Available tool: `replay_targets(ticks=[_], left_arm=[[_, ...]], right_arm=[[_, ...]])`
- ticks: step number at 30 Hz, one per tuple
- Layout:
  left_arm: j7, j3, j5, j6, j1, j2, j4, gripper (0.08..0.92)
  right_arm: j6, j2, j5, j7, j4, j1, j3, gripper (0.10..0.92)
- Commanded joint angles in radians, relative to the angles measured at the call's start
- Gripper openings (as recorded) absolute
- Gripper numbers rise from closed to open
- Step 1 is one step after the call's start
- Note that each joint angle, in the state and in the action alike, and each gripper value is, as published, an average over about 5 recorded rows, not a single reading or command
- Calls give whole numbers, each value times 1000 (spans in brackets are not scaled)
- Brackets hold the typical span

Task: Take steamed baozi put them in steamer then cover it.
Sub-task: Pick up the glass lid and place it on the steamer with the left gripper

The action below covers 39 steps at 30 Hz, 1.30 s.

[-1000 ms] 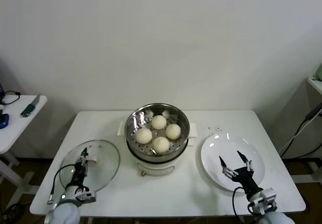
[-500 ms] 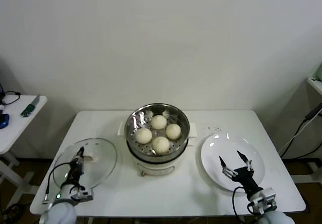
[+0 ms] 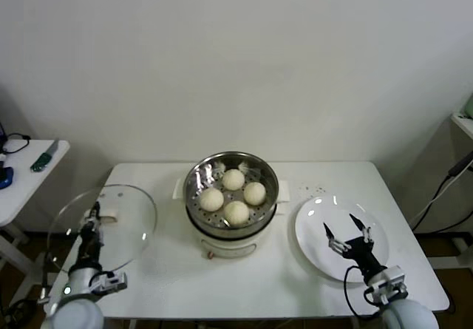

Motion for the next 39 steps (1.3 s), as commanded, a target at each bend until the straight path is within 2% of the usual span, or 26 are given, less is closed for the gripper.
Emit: replay_targets(ticks=[1,3,8,11,17,24,28,33,39], left_arm=[[4,18,-54,269,20,132,-250,146],[-6,39,-112,297,-6,180,-261,146],[69,149,-150,358,-101,313,-308,146],[129,246,-96,365,-188,326,-306,146],[302,420,57,365,-351,209,-271,146],[487,575,187,365,-505,84,-166,146],[533,611,240,365,-564,-12,-116,146],[557,645,287,365,-624,-92,-89,146],[571,684,353,365,-643,-218,-60,146]], right_arm=[[-9,-47,-4,10,-27,85,-54,823],[-14,-50,-7,14,-32,100,-72,823],[-25,-50,-19,24,-45,126,-111,823],[-28,-44,-26,28,-56,141,-128,823],[-26,-17,-38,28,-80,158,-136,823],[-19,2,-50,27,-100,166,-134,823],[-16,5,-52,26,-98,153,-114,823],[-11,10,-56,23,-96,129,-77,823],[-2,15,-56,15,-98,105,-31,823]])
